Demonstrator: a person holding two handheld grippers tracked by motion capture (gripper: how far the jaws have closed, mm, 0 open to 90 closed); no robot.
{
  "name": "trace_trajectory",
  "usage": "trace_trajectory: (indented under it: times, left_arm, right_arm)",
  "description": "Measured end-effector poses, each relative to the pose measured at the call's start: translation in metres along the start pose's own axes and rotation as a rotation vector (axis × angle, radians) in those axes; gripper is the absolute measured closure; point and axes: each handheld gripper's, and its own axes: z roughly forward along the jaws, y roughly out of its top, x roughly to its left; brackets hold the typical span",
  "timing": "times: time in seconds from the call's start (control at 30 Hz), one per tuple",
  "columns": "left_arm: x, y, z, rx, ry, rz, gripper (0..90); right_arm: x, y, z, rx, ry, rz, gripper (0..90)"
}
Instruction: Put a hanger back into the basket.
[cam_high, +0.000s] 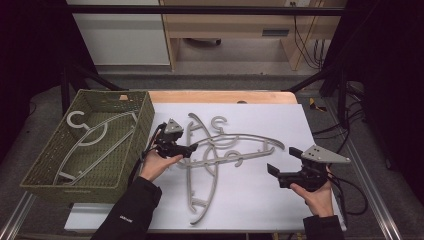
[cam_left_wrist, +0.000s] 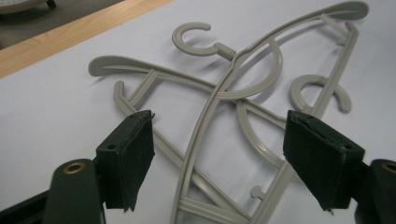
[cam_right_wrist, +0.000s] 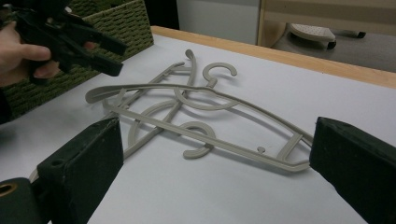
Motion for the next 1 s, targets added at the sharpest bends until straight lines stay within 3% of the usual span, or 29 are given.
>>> trace_trajectory:
  times: [0.53,0.83,1.0]
  left_arm:
    - [0.006,-0.008,0.062,0.129,0.033,0.07,49.7]
    - [0.0,-0.01,0.069,0.177,0.065,0.112,73.4]
    - [-0.007,-0.01,0.063,0.226,0.059,0.146,77.4]
  right_arm:
    - [0.0,-0.001,0.002,0.011,0.01,-0.006,3.2]
    - [0.001,0.0,0.002,0.011,0.011,-0.009,3.2]
    - [0.001,0.0,0.003,0.009,0.009,-0.005,3.2]
